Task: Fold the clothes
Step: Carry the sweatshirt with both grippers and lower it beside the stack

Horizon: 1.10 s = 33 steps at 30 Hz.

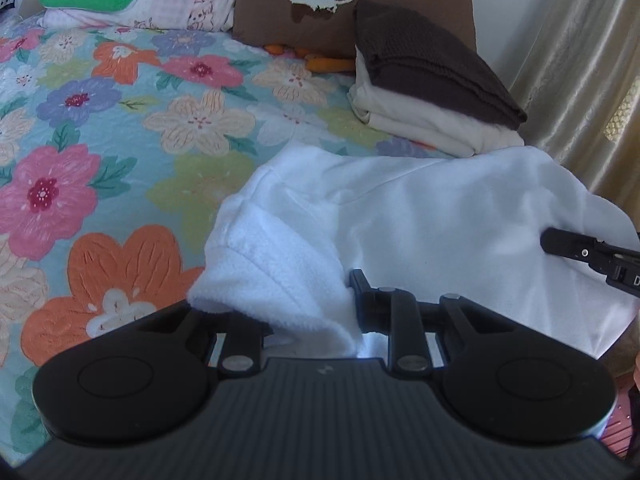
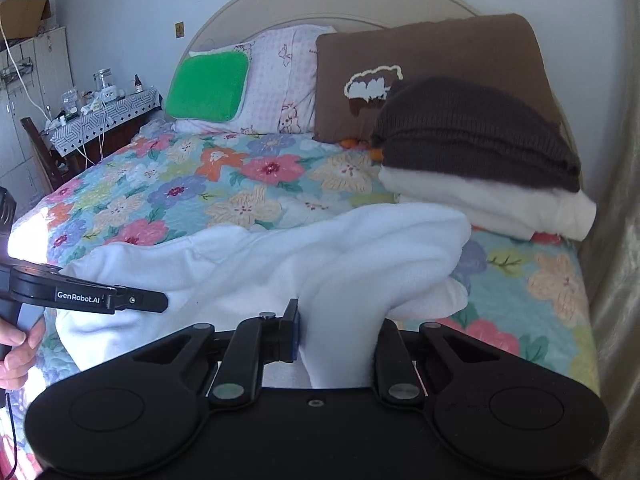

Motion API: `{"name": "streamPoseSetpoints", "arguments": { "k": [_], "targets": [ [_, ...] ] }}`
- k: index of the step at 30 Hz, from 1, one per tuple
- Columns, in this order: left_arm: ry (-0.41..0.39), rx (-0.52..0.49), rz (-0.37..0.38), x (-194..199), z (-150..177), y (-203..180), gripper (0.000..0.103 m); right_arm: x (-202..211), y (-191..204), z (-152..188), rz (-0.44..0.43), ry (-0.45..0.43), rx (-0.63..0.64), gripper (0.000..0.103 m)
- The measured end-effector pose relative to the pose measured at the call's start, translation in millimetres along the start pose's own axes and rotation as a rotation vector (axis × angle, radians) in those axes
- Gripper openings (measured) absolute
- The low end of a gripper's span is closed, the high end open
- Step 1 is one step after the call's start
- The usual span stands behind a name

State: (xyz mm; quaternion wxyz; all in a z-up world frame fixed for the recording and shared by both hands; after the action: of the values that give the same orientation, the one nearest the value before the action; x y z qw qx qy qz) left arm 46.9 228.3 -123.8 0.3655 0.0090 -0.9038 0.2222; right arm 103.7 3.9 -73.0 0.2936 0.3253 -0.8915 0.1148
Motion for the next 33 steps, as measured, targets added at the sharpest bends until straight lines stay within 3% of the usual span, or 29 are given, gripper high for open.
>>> {"name": "streamPoseSetpoints", "arguments": {
  "k": [6,15,22,29,33],
  "targets": [
    [-0.062,-0.004,0.002,33.2,-21.6,-3.1,0.024,18.5,12.4,-34.6,0.021,-0.015,0.062,0.018],
    [-0.063,0.022,0.044,39.0,-46.9,7.5,0.024,20.3,17.2,-54.6,0.042,0.015,0.068,0.018],
    [-0.018,0.017,0.07,0.9,-64.4,-18.6,0.024,7.4,-14.2,-74.9,0.097,0.081,0.094,0.018],
    [0.015,0.008,0.07,-67.2,-87.5,-68.2,0.024,-26.2,-84.3,-88.4,0.2,0.117,0.059,0.018],
    [-0.016,-0.022,0.066,-104.3,-103.8,-93.7,0.024,-45.0,-126.7,-89.1,0.267,0.094,0.006,0.017]
  ]
}}
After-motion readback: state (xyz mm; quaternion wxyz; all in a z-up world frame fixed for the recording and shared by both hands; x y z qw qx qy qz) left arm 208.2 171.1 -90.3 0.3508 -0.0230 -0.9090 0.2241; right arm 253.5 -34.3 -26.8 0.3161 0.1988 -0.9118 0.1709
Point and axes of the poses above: each gripper's, at about its wrist camera, not at the fingertips, and x roughly against the way its jaws point, y to its left, z to its underside, the point moved 9 cm from there along -x, roughly the way its jaws point, and after that the axes turned 5 degrees about x, right-handed, at the moved point
